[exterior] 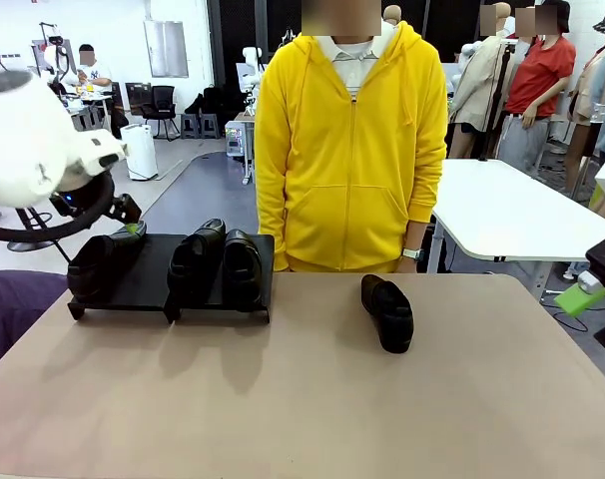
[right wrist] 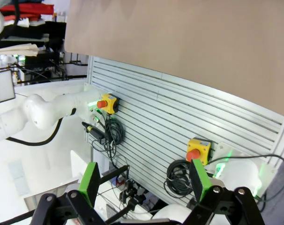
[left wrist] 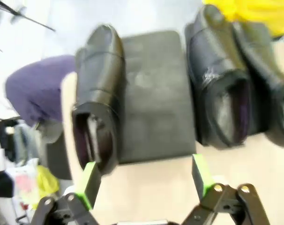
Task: Organize the shoes by placing them on the stand.
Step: Place the Shoe from the middle of the table onto the Shoes Stand.
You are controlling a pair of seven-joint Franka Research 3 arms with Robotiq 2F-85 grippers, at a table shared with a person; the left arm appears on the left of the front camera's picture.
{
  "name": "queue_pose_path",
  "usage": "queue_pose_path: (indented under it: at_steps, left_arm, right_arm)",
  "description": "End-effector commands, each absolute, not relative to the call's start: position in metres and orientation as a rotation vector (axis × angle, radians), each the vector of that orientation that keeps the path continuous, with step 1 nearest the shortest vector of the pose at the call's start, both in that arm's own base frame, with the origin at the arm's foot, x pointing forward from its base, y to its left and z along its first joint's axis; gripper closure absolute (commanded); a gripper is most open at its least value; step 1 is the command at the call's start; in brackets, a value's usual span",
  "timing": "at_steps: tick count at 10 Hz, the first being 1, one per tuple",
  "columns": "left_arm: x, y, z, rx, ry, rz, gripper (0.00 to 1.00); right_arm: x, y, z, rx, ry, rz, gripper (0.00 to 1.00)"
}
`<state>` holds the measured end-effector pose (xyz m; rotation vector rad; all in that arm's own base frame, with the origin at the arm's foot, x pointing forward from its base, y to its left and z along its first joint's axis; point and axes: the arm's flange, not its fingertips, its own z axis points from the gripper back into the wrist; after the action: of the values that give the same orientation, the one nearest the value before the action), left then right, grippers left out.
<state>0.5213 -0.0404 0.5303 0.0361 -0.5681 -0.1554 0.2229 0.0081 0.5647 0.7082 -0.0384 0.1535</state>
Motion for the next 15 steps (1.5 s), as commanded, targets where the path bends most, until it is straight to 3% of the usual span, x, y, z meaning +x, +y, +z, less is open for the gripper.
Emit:
queue_pose_path:
  at_steps: [1, 4, 7, 9, 10, 15]
  left_arm:
    - [0.465, -0.018, 0.580, -0.036, -0.548, -0.225, 0.00]
    - [0.368, 0.014, 0.623, -0.464, -0.383, -0.466, 0.00]
    - [0.274, 0.074, 0.601, -0.616, -0.222, -0.101, 0.00]
    - [0.266, 0.099, 0.576, -0.528, 0.018, -0.076, 0.00]
    - [0.260, 0.081, 0.597, -0.619, -0.181, -0.184, 0.00]
    - [0.260, 0.081, 0.597, -0.619, -0.181, -0.184, 0.00]
  right_arm:
    - [0.224, 0.007, 0.568, 0.707, -0.039, 0.161, 0.00]
    - [0.224, 0.007, 0.568, 0.707, -0.039, 0.161, 0.00]
    - [0.224, 0.007, 0.568, 0.707, -0.039, 0.161, 0.00]
    - [0.224, 0.007, 0.568, 0.707, -0.039, 0.161, 0.00]
    - [0.224, 0.007, 0.568, 0.707, -0.039, 0.161, 0.00]
    - [0.224, 0.007, 0.568, 0.707, -0.039, 0.161, 0.00]
